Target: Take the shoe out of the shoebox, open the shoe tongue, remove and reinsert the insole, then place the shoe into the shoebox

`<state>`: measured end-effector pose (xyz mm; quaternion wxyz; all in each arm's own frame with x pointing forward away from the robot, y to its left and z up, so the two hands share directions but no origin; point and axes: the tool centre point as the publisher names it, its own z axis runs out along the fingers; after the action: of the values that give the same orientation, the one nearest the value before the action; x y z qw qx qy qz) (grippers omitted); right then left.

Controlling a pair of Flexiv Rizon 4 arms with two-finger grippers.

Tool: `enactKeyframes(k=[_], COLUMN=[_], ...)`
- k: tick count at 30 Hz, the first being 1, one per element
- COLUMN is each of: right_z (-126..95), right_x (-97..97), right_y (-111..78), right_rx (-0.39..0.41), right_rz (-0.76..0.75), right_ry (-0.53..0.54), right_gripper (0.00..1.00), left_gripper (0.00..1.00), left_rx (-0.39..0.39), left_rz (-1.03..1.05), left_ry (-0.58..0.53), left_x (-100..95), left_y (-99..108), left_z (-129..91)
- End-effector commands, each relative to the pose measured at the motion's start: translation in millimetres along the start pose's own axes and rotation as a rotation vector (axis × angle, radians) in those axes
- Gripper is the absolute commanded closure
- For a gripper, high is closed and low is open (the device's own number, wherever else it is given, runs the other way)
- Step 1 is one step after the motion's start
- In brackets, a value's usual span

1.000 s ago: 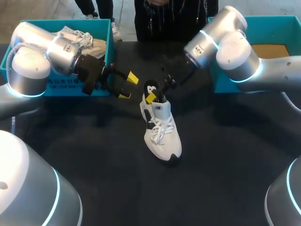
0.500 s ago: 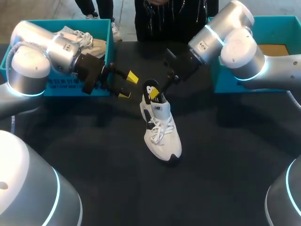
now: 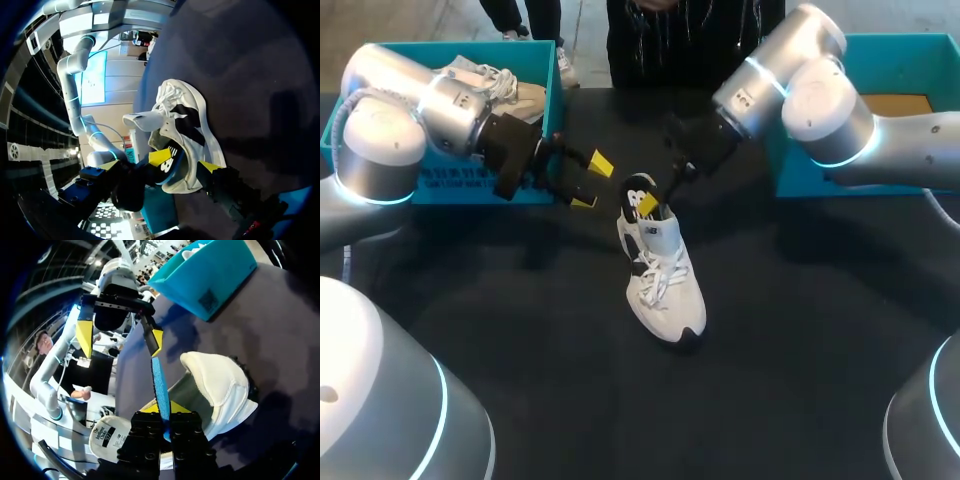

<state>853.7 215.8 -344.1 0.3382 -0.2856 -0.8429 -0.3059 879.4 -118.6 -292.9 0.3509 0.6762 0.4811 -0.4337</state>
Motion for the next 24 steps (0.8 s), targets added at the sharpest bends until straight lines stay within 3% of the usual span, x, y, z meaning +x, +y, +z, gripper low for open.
enactKeyframes(k=[1,14,15,19,24], right_z=[6,8,6,1,-3], right_x=[-0.3,2.1,2.7,5.7,10.4], right_y=[-5.5,-13.3,-11.8,-7.2,-1.8], right_rx=[0.012,0.043,0.043,0.041,0.04], right_rz=[0.015,0.032,0.026,0.007,-0.014], right_ry=[0.003,0.0,-0.006,-0.026,-0.054], right_gripper=[1.0,0.99,0.86,0.62,0.58], left_gripper=[0.0,0.0,0.0,0.0,0.0], left_rx=[-0.002,0.003,0.003,0.001,0.0], left_rz=[0.003,0.001,0.001,0.001,0.002], left_ry=[0.003,0.003,0.004,0.003,0.0], left_x=[-0.9,-0.8,-0.8,-0.8,-0.7], left_y=[-1,-1,-1,-1,-2], left_z=[-1,1,1,1,2])
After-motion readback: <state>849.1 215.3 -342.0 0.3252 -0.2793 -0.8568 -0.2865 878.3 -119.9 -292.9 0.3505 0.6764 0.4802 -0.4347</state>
